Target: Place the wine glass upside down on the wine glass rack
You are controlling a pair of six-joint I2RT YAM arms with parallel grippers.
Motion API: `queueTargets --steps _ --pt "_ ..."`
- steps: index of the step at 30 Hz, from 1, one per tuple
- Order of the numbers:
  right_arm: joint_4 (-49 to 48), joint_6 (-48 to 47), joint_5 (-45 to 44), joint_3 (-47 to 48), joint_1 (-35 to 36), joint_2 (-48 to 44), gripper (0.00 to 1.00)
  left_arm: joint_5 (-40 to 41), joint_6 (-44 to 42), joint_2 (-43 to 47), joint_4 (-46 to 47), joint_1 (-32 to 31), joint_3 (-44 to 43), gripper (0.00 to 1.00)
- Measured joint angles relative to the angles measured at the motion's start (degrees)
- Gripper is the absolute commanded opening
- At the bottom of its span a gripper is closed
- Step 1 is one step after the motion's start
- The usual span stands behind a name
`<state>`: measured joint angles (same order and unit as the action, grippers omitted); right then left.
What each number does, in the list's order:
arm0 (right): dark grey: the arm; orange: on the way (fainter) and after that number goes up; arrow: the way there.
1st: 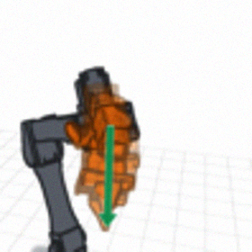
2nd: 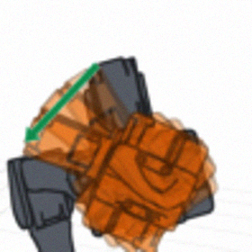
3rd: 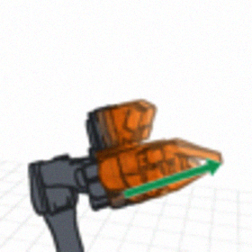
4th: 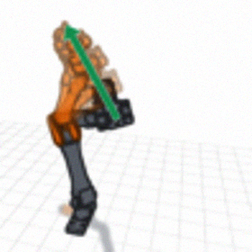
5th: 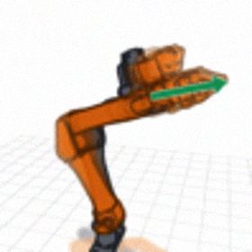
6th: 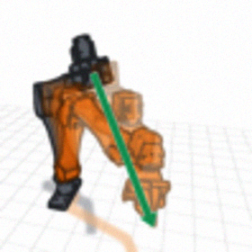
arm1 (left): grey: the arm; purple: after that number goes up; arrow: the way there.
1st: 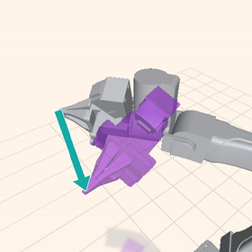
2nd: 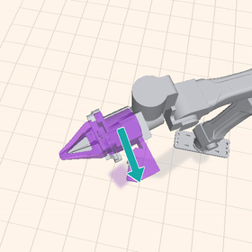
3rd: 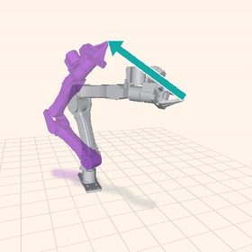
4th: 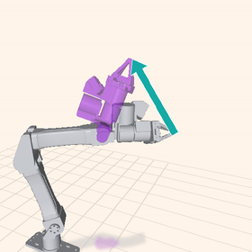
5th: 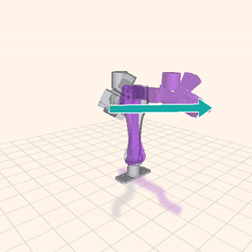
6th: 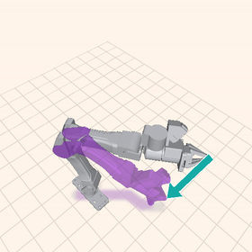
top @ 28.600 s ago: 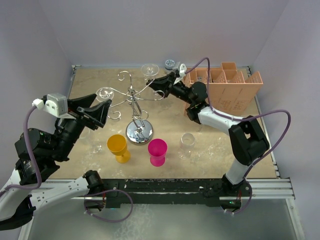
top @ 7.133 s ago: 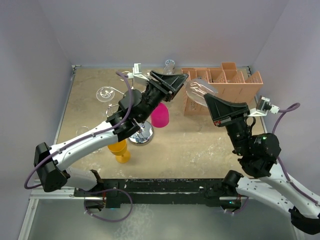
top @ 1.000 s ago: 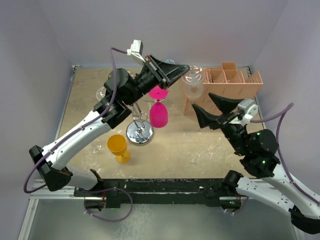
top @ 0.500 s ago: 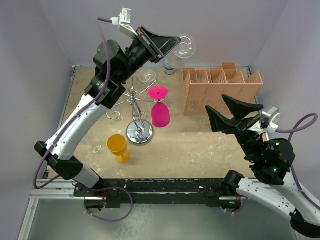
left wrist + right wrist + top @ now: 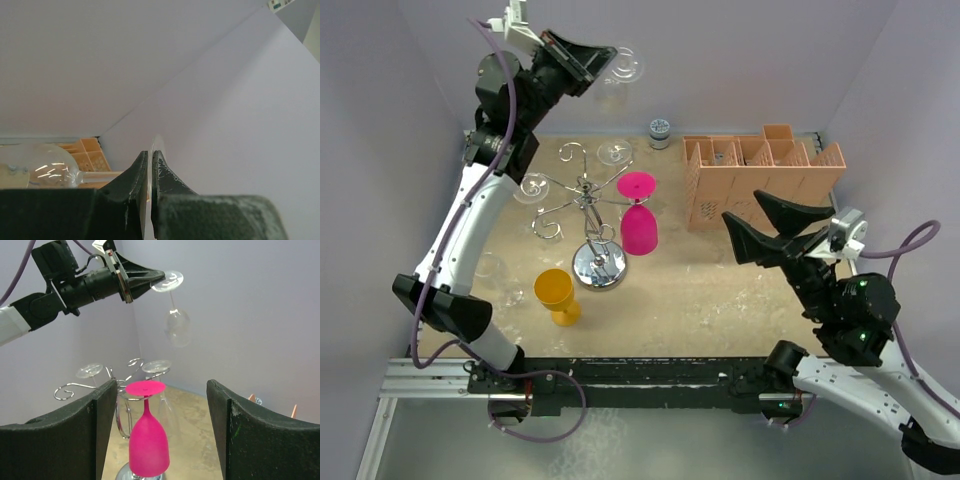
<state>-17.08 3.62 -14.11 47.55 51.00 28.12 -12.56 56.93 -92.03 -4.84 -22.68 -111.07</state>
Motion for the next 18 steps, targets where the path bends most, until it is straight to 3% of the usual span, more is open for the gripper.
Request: queueTargets --steps 5,12,18 --pt "0.04 0.59 0.09 -0.74 0.0 0.61 0.74 -2.43 3.26 0.46 3.96 6.75 3.63 0.0" --pt "0.02 1.38 0.09 -1.18 0.0 0.7 0.74 -2.73 8.07 5.38 4.79 16.37 18.27 0.0" --pt "0.02 1.95 0.11 -1.18 0.0 0.7 0.74 -1.88 8.66 10.36 2.78 19.74 25.29 0.0"
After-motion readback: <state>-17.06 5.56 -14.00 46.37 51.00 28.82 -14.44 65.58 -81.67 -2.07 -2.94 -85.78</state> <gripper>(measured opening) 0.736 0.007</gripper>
